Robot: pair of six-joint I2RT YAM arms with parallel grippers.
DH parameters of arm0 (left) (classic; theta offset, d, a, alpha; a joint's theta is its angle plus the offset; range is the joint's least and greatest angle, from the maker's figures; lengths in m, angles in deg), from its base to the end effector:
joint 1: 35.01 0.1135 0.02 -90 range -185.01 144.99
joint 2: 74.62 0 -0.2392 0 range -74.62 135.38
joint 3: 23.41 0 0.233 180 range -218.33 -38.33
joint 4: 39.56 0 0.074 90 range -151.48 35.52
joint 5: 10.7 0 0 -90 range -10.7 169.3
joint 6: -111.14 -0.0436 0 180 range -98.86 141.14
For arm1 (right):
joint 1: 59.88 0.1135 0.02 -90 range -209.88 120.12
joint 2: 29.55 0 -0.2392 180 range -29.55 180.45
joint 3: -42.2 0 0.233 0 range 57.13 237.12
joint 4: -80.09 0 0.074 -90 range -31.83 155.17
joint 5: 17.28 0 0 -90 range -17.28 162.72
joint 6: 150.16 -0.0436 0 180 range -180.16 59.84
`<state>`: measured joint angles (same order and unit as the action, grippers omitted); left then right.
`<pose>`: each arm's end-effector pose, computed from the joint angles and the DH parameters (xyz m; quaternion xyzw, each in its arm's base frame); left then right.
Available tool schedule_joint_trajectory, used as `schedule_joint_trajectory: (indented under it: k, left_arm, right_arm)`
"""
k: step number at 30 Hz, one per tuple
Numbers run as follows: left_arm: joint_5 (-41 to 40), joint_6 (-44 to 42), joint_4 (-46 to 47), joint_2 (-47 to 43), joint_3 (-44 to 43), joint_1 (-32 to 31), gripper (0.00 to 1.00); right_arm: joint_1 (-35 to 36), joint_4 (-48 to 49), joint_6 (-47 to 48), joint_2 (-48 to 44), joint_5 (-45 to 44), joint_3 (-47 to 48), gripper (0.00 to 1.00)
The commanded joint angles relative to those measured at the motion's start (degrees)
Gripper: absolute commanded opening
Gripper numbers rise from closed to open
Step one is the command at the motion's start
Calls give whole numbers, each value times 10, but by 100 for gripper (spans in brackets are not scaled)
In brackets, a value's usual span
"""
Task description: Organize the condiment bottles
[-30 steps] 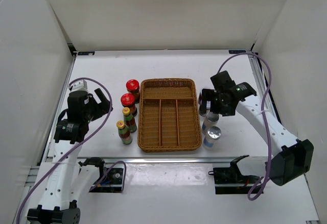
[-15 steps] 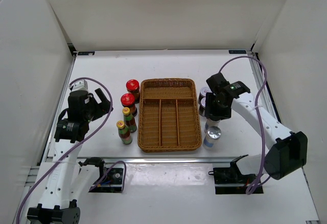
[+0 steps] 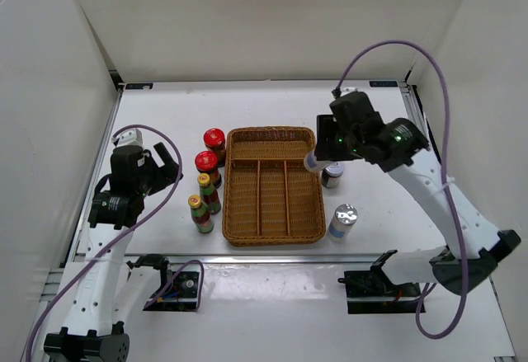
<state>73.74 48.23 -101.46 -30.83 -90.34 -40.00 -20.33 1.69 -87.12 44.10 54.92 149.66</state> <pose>0.1529 -0.0091 0.2971 -0.1932 0.8799 -0.0773 0.4272 0.1847 0.1352 0.3916 -0.0406 0.9124 0.0898 0.3972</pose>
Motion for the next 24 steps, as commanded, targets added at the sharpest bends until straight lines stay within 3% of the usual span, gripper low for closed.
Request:
schedule_joint_trajectory:
  k: [1, 10, 13, 14, 16, 24]
  left_arm:
    - [4, 1, -6, -3, 0, 0, 100]
    - [15, 1, 0, 13, 5, 0, 100]
    - [15, 1, 0, 18, 5, 0, 100]
    - [20, 1, 0, 18, 5, 0, 100]
    - [20, 1, 0, 18, 5, 0, 100]
    - [20, 1, 0, 18, 5, 0, 100]
  right_arm:
    - [9, 74, 21, 54, 5, -17, 22]
    - [4, 185, 17, 183, 60, -108, 22]
    - [4, 185, 11, 209, 66, -113, 50]
    - [4, 179, 11, 209, 66, -113, 81]
    - [9, 163, 11, 199, 49, -100, 100]
    - [16, 30, -11, 55, -66, -26, 100]
